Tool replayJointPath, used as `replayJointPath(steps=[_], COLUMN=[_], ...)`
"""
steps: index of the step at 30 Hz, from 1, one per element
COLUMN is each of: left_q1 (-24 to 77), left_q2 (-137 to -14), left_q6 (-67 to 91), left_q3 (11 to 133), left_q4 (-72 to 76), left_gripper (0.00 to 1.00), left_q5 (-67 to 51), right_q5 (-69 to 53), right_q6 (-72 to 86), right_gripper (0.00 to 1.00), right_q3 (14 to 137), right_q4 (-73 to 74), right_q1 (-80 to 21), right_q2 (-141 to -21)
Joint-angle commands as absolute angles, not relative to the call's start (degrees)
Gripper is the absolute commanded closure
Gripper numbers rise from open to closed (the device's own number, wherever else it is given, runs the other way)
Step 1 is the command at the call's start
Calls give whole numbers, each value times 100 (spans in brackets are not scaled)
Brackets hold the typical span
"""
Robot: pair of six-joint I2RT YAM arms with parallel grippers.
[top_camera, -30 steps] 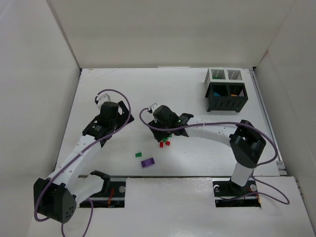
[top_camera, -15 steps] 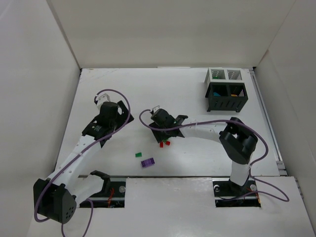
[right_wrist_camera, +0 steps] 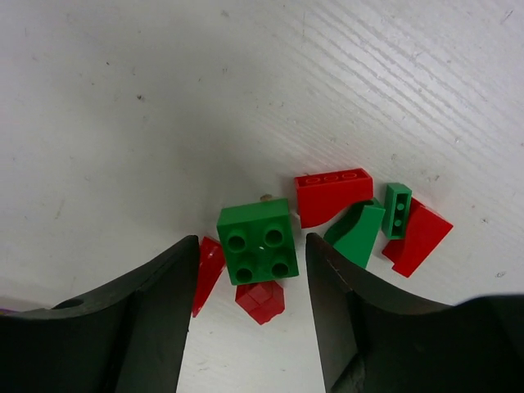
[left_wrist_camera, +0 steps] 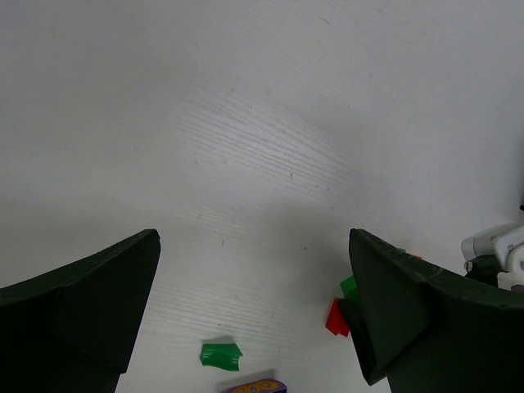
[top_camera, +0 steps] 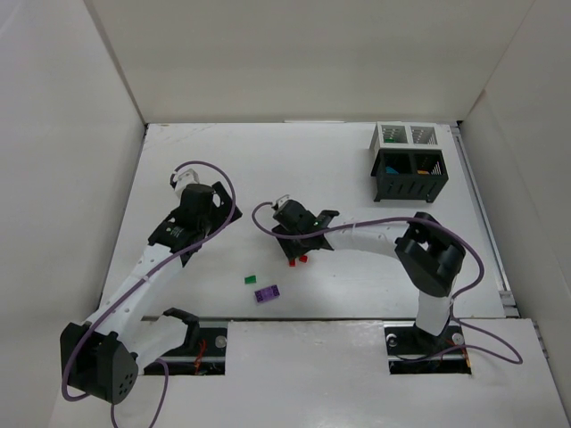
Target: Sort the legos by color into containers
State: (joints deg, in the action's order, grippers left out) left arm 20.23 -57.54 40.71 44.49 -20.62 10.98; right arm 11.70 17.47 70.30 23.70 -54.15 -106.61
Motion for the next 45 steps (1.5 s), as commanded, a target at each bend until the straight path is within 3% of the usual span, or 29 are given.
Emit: replayJointPath(steps=[1,16,23,33,45], left_q1=[2048,2048,2048,2048,2048], left_q2=[-5616,-5563,-5678,-6117,-7092], left_q6=[4078,4078,3911,3612,3217], left_q3=[4482,4430,4482,4807,5599], left_q4=[-2039,-2039,-1925,-1477,-1310], left_gripper=[0,0,0,0,0], left_q5=[1195,1195,1081,976,923], right_q5=[1194,1441,1504,1072,1011], right_q6=[1556,1687,1293,818,571], right_gripper=[40,61,61,64,62], right_q3=[6899,7137,7734,8805,11555], right_q4=[2391,2522,2707,2541,2926], right_q1=[-5633,-5634,-5441,-2903,-775], right_q2=[-10573,-10504,-9906,-9536,-11442])
